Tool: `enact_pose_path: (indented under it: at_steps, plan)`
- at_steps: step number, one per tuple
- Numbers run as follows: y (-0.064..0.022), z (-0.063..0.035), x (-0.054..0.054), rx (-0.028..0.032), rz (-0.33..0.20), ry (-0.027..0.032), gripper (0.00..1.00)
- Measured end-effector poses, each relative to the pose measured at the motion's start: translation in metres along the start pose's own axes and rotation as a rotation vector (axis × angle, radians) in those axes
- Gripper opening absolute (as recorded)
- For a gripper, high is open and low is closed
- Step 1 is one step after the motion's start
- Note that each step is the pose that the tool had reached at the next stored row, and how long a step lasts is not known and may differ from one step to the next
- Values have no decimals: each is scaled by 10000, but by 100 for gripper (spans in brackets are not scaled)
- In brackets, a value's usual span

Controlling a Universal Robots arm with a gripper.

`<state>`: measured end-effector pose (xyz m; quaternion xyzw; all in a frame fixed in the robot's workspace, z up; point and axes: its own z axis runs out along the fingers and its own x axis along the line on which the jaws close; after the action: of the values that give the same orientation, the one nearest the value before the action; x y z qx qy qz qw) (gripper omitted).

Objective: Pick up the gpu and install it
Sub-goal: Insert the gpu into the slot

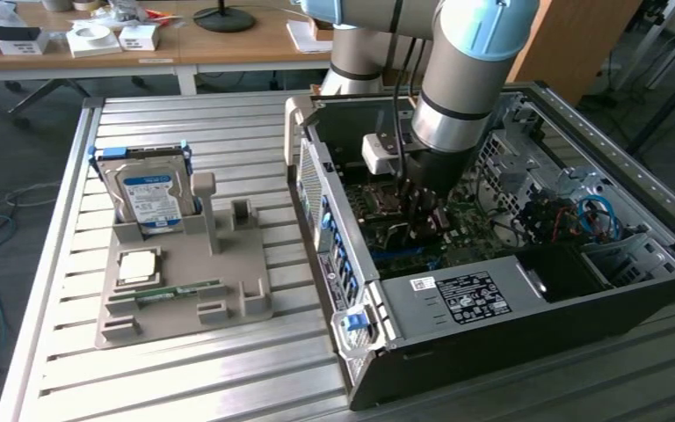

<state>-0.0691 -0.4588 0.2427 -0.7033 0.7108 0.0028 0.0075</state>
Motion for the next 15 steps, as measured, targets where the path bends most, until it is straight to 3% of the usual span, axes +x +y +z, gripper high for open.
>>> enact_pose_path:
  at_steps: [8,15]
  plan:
    - [-1,-68,-1,0,1,0,34]
    - [-8,-222,-3,0,0,-1,34]
